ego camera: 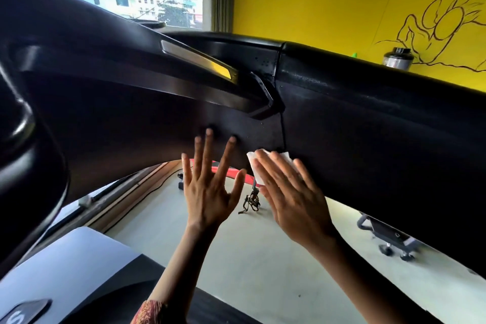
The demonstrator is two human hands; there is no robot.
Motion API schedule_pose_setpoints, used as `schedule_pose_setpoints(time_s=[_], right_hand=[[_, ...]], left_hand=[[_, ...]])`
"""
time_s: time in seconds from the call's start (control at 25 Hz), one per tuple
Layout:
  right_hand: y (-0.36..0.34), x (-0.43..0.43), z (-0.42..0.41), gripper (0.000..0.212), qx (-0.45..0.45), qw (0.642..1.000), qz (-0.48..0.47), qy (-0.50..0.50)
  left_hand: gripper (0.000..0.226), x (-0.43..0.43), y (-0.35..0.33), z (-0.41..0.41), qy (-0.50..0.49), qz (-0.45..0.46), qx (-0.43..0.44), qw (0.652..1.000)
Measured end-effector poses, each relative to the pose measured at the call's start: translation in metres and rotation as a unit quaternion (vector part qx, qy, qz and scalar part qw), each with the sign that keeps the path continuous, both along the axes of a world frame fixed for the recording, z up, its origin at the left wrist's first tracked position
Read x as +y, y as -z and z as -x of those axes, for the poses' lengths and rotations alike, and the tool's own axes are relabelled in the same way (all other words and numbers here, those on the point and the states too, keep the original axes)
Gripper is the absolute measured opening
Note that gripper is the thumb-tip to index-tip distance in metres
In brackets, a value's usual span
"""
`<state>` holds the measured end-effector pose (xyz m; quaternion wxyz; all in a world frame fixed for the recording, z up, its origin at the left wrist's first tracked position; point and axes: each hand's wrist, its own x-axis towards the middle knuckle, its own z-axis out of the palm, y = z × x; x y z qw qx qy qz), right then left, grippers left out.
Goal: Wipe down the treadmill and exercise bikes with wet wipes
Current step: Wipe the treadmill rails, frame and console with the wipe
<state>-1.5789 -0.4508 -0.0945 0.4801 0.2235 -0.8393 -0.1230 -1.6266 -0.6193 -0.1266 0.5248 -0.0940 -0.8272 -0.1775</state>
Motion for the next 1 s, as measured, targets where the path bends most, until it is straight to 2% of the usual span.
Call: schedule_pose_setpoints(time_s=[0.12, 0.2, 0.32, 0.52, 0.68, 0.8, 0.92, 1.0], right_hand=[[-0.031, -0.017, 0.016, 0.05, 0.017, 0.999, -0.046, 0.009], [-0.045, -0.018, 0.019, 0.051, 0.025, 0.999, -0.024, 0.02], [-0.027, -0.01, 0.008, 0.048, 0.028, 0.998, 0.035, 0.04], [-0.037, -0.024, 0.015, 0.052, 0.03, 0.999, 0.003, 0.025], [-0.025, 0.006, -0.004, 0.057, 0.048, 0.993, 0.085, 0.072], [-0.024, 0.016, -0.011, 0.052, 0.064, 0.986, 0.112, 0.103], [-0.048, -0.009, 0.0, 0.05, 0.06, 0.982, 0.164, 0.072], [-0.049, -0.013, 0.003, 0.051, 0.059, 0.984, 0.159, 0.058]], left_hand=[[0.062, -0.006, 0.003, 0.007, 0.004, -0.007, -0.024, 1.0], [0.062, -0.005, 0.005, 0.008, 0.004, -0.016, -0.027, 0.999], [0.062, -0.003, 0.007, 0.005, 0.007, -0.025, -0.03, 0.999], [0.061, -0.003, 0.004, 0.002, 0.031, -0.023, -0.026, 0.999], [0.056, 0.008, -0.003, -0.002, 0.077, -0.004, 0.003, 0.997], [0.055, 0.023, -0.011, -0.004, 0.11, 0.013, 0.022, 0.994], [0.059, 0.034, -0.02, -0.002, 0.131, -0.004, 0.032, 0.991], [0.064, 0.038, -0.023, -0.002, 0.134, -0.013, 0.035, 0.99]])
